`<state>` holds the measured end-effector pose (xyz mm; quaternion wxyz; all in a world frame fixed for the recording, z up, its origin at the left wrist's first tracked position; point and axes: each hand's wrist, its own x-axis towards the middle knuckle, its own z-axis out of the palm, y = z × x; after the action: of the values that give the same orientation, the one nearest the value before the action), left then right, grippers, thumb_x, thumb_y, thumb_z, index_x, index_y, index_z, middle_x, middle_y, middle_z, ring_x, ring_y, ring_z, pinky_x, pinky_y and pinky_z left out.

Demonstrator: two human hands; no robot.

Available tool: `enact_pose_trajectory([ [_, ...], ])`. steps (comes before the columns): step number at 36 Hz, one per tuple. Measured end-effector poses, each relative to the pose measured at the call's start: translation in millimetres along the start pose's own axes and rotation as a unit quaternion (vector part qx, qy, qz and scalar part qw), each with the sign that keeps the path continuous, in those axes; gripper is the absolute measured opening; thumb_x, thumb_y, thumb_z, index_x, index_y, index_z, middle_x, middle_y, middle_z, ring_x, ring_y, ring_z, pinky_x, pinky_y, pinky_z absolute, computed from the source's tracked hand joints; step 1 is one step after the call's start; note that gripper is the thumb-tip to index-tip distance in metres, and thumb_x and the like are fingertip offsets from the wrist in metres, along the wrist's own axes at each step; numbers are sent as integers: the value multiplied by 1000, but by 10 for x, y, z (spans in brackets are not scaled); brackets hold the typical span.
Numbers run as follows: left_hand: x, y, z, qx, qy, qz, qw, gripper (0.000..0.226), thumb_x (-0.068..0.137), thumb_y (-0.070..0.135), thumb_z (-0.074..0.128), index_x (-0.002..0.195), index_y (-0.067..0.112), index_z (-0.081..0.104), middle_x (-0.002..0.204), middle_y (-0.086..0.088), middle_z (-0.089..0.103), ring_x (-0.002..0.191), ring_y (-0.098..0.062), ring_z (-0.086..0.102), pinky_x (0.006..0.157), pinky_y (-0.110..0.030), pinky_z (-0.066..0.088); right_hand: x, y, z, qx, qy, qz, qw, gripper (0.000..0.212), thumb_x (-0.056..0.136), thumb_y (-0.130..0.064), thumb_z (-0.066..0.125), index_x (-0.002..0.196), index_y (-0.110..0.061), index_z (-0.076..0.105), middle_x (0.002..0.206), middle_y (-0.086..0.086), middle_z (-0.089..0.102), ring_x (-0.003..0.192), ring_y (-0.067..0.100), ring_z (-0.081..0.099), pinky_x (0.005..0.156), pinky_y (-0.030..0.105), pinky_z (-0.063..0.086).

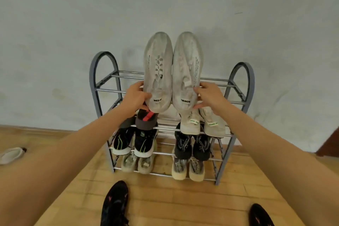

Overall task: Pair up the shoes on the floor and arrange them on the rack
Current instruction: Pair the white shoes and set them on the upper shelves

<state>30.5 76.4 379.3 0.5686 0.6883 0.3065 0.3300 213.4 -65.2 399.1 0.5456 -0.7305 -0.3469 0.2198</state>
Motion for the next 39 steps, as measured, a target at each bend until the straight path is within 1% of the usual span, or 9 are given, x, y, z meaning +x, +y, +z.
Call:
enact_pose_trajectory([
  [8, 466, 222, -528, 100, -10, -37, 994, 32, 89, -1, 54, 120, 3, 55, 117, -14, 60, 92, -26, 63, 55, -38, 60, 498, -427, 405, -58, -56, 6, 997, 22, 86, -3, 52, 104, 5, 61, 89, 18, 68, 81, 38, 69, 79, 51, 56],
  [11, 621, 276, -709, 134, -3, -48, 990, 19, 87, -1, 57, 107, -1, 58, 117, -22, 60, 98, -32, 62, 57, -44, 60, 659, -476, 568, -25, -72, 27, 997, 19, 87, 3, 50, 103, 5, 60, 89, 18, 66, 78, 37, 69, 70, 50, 59],
  [16, 812, 323, -923, 158, -2, -83, 984, 25, 87, -2, 58, 112, -4, 58, 111, -19, 62, 99, -32, 62, 48, -38, 59, 827, -541, 792, 21, -101, 76, 992, 18, 90, 7, 48, 75, -3, 54, 78, 16, 59, 65, 28, 63, 48, 35, 58],
  [22, 938, 253, -1067, 188, 9, -130, 973, 22, 89, -2, 58, 110, -9, 57, 103, -21, 60, 91, -31, 60, 43, -39, 57, 974, -560, 1053, -16, -152, 97, 984, 11, 92, 5, 48, 102, 6, 54, 80, 11, 54, 80, 26, 60, 87, 37, 52],
  [25, 999, 196, -1114, 186, 23, -138, 972, 23, 89, -1, 57, 110, -12, 56, 102, -22, 59, 89, -31, 60, 43, -41, 56, 1048, -554, 1139, -9, -128, 105, 986, 12, 94, 4, 43, 104, 3, 50, 81, 14, 52, 67, 27, 59, 80, 39, 54],
  [28, 1055, 151, -1150, 189, 40, -133, 972, 13, 89, 2, 58, 98, -8, 59, 86, -17, 62, 94, -36, 63, 41, -38, 56, 1104, -532, 1199, 12, -107, 112, 988, 15, 94, 5, 41, 82, 3, 50, 77, 13, 50, 61, 26, 56, 79, 40, 53],
  [32, 1097, 104, -1183, 220, 30, -130, 966, 13, 89, 5, 60, 77, 4, 57, 47, 3, 65, 99, -32, 64, 74, -41, 56, 1096, -503, 1237, 25, -97, 117, 988, 12, 94, 4, 41, 88, 0, 51, 77, 12, 50, 61, 25, 55, 52, 31, 58],
  [35, 1100, 102, -1178, 207, 47, -125, 969, 14, 88, 4, 60, 75, 5, 57, 70, -8, 64, 82, -28, 65, 57, -37, 58, 1086, -460, 1246, 38, -90, 120, 988, 12, 94, 2, 43, 104, -2, 50, 78, 12, 49, 62, 25, 54, 34, 26, 51],
  [39, 1072, 67, -1164, 204, 71, -105, 971, 14, 88, 0, 58, 76, 6, 56, 75, -10, 60, 67, -20, 62, 40, -35, 55, 1079, -389, 1253, 80, -85, 110, 987, 22, 95, -6, 50, 115, 2, 53, 81, 9, 48, 67, 20, 52, 37, 25, 52],
])
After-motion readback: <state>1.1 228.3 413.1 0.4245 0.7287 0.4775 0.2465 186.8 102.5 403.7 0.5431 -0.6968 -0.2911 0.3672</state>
